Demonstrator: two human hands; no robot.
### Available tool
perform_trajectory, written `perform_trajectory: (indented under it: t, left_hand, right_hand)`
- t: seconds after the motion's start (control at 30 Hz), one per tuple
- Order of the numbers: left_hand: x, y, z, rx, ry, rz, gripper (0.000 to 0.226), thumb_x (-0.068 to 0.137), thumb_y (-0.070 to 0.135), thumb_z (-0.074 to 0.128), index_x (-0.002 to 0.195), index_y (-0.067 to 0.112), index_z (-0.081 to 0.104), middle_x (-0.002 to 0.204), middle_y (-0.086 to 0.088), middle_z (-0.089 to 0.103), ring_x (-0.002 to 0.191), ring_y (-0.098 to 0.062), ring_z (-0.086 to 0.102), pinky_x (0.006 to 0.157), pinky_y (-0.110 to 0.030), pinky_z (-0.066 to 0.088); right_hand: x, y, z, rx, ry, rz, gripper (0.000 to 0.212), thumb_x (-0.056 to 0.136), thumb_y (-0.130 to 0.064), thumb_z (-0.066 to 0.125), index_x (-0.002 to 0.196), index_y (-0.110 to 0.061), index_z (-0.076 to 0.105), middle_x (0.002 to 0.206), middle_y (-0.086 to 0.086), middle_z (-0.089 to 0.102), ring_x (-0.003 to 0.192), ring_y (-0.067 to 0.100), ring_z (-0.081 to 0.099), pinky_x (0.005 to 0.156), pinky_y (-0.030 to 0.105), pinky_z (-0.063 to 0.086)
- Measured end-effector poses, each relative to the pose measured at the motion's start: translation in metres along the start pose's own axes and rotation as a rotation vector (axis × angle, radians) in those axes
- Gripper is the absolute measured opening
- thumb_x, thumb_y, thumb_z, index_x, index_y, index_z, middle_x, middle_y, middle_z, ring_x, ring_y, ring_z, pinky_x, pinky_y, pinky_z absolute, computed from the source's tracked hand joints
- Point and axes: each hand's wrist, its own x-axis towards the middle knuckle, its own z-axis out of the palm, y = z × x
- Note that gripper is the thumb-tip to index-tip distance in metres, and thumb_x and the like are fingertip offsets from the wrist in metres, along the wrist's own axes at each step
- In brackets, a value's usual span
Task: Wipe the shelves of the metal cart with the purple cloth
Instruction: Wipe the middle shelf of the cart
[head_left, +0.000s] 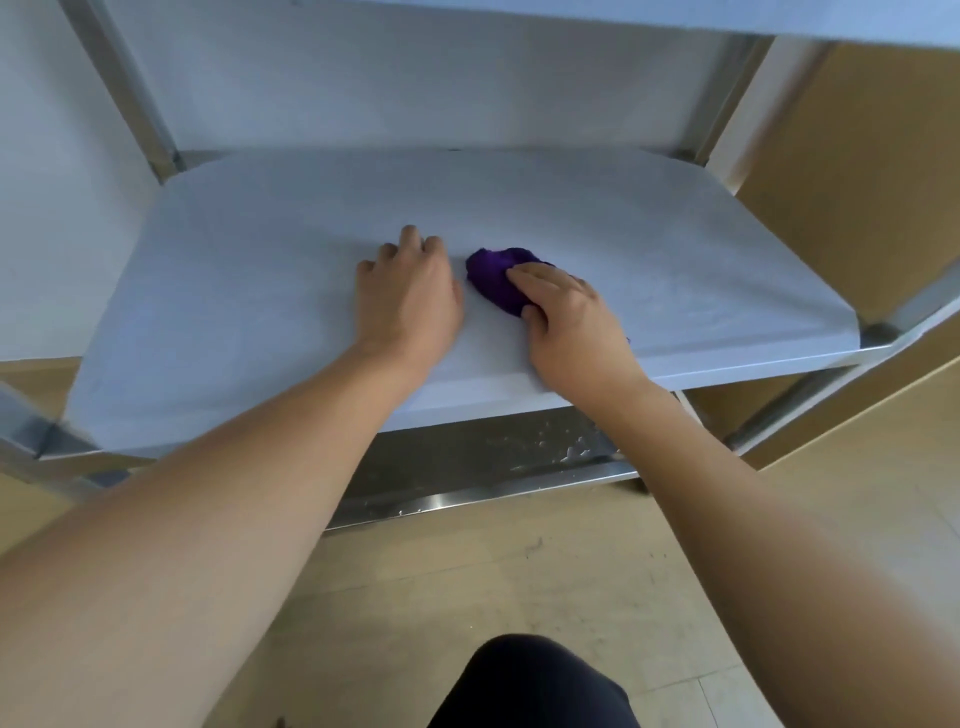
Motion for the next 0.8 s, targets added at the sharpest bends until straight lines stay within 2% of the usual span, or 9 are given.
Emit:
perform_trajectory:
  t: [0.1,0.23,0.37,0.5,0.57,0.67,0.73,0.8]
  left_hand:
    - [0.0,0.007,-0.01,0.01,-0.069,0.005,0.02,0.093,0.015,0.045,0.103,0.003,0.058,0.113,-0.015,0.054,0.099,-0.037,0.055,0.076,-0.04,0.038]
    - [-0.009,0.042,-0.019,-0.123,-0.188,-0.068,0.023,0.093,0.015,0.048,0.112,0.005,0.056,0.118,-0.013,0.05,0.105,-0.035,0.055,0.076,-0.038,0.037]
    - [-0.027,0.064,-0.009,-0.088,-0.128,-0.009,0.023,0.09,0.011,0.051,0.112,0.004,0.055,0.119,-0.014,0.05,0.108,-0.034,0.052,0.087,-0.04,0.04]
    - [-0.028,0.082,-0.003,-0.177,-0.131,0.191,0.026,0.089,0.007,0.051,0.113,0.007,0.06,0.119,-0.011,0.055,0.106,-0.033,0.055,0.087,-0.042,0.043]
    - [-0.028,0.093,-0.001,-0.181,-0.144,0.203,0.024,0.089,0.009,0.051,0.112,0.007,0.06,0.12,-0.011,0.053,0.108,-0.033,0.053,0.088,-0.043,0.042]
    - [-0.031,0.102,0.005,-0.176,-0.134,0.159,0.025,0.091,0.012,0.05,0.114,0.007,0.058,0.122,-0.011,0.05,0.111,-0.034,0.049,0.091,-0.043,0.039]
    - [-0.034,0.106,0.008,-0.145,-0.126,0.168,0.024,0.091,0.01,0.049,0.114,0.007,0.057,0.121,-0.012,0.05,0.11,-0.034,0.049,0.089,-0.043,0.038]
    - [-0.035,0.108,0.009,-0.126,-0.124,0.175,0.024,0.089,0.007,0.049,0.112,0.007,0.056,0.12,-0.013,0.049,0.108,-0.035,0.049,0.088,-0.043,0.037]
  right_hand:
    - [0.001,0.0,-0.003,0.022,-0.029,0.067,0.045,0.088,0.004,0.043,0.129,-0.01,0.058,0.134,0.004,0.057,0.119,0.033,0.05,0.1,0.032,0.038]
    - [0.003,0.0,-0.003,0.044,-0.018,0.063,0.043,0.083,0.007,0.043,0.119,-0.007,0.064,0.124,0.007,0.063,0.111,0.035,0.055,0.093,0.036,0.043]
    - [-0.008,0.012,-0.017,0.05,-0.004,0.077,0.043,0.084,0.005,0.043,0.12,-0.008,0.064,0.125,0.006,0.063,0.112,0.033,0.055,0.095,0.039,0.045]
    - [-0.022,0.059,-0.056,-0.011,-0.034,0.239,0.044,0.089,0.001,0.047,0.13,-0.014,0.058,0.139,0.002,0.054,0.127,0.023,0.048,0.107,0.023,0.03]
    - [-0.03,0.095,-0.079,-0.069,-0.027,0.355,0.045,0.091,-0.001,0.046,0.133,-0.015,0.055,0.143,0.001,0.05,0.128,0.025,0.048,0.109,0.027,0.031]
    - [-0.038,0.134,-0.099,-0.107,0.044,0.54,0.047,0.089,-0.001,0.042,0.132,-0.014,0.055,0.142,0.003,0.05,0.121,0.031,0.051,0.102,0.038,0.043]
    - [-0.036,0.134,-0.092,-0.164,0.081,0.613,0.045,0.086,0.002,0.041,0.126,-0.01,0.057,0.137,0.007,0.052,0.117,0.035,0.051,0.096,0.04,0.045]
    - [-0.034,0.113,-0.077,-0.2,0.105,0.595,0.048,0.082,0.006,0.043,0.125,-0.011,0.057,0.133,0.008,0.054,0.116,0.034,0.051,0.095,0.041,0.045]
